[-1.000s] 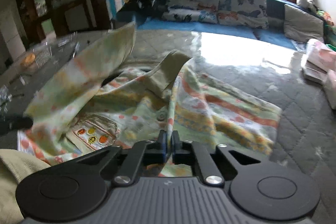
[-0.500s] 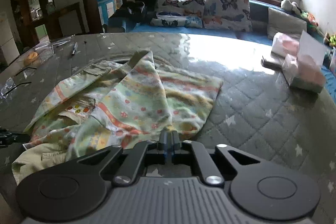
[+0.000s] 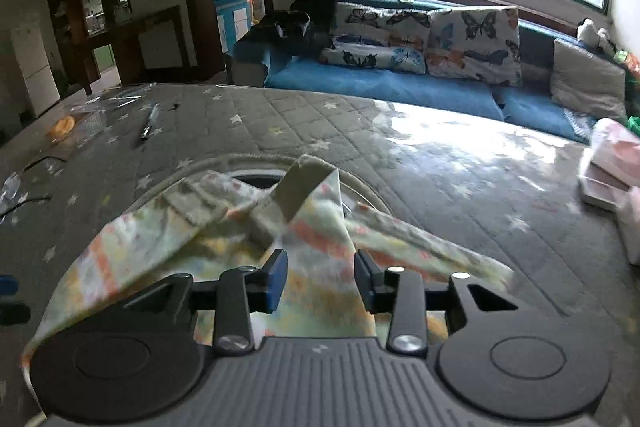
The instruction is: Fold clothes
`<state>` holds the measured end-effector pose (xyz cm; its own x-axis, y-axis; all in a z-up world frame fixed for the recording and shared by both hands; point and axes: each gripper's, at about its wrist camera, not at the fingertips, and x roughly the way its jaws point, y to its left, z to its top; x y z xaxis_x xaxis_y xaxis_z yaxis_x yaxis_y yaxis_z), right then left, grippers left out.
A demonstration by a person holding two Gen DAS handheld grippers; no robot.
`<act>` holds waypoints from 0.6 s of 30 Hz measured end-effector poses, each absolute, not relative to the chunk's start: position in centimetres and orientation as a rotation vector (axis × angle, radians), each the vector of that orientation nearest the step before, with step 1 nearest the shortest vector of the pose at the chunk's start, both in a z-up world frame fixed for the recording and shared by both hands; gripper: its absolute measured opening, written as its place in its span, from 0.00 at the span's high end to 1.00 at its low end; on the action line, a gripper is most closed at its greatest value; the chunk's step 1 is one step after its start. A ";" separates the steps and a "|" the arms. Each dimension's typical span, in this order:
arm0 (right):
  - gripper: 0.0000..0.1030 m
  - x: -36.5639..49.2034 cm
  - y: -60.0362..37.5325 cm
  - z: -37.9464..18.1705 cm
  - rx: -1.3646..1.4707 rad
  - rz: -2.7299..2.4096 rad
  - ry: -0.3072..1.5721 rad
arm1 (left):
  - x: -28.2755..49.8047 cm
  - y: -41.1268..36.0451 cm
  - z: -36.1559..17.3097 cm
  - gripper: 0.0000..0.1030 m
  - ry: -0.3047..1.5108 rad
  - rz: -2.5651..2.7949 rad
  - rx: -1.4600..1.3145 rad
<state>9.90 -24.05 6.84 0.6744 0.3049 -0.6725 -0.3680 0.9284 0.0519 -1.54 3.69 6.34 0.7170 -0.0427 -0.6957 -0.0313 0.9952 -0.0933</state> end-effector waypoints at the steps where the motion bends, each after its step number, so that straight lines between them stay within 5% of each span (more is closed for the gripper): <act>1: 0.58 11.0 -23.7 6.4 -0.087 0.371 0.744 | -0.9 3.7 6.3 0.49 0.771 -0.001 -0.099; 11: 0.59 16.4 -22.3 2.7 -0.053 0.376 0.831 | 4.4 1.9 5.4 0.48 0.793 -0.032 -0.068; 14: 0.71 16.9 -21.8 1.8 -0.056 0.380 0.851 | 5.6 0.8 5.0 0.48 0.803 -0.055 -0.052; 16: 0.93 16.4 -21.9 1.9 -0.065 0.376 0.836 | 6.2 0.1 4.7 0.47 0.805 -0.064 -0.035; 18: 0.95 15.8 -22.3 2.4 -0.059 0.370 0.816 | 6.9 -0.5 4.3 0.47 0.808 -0.073 -0.018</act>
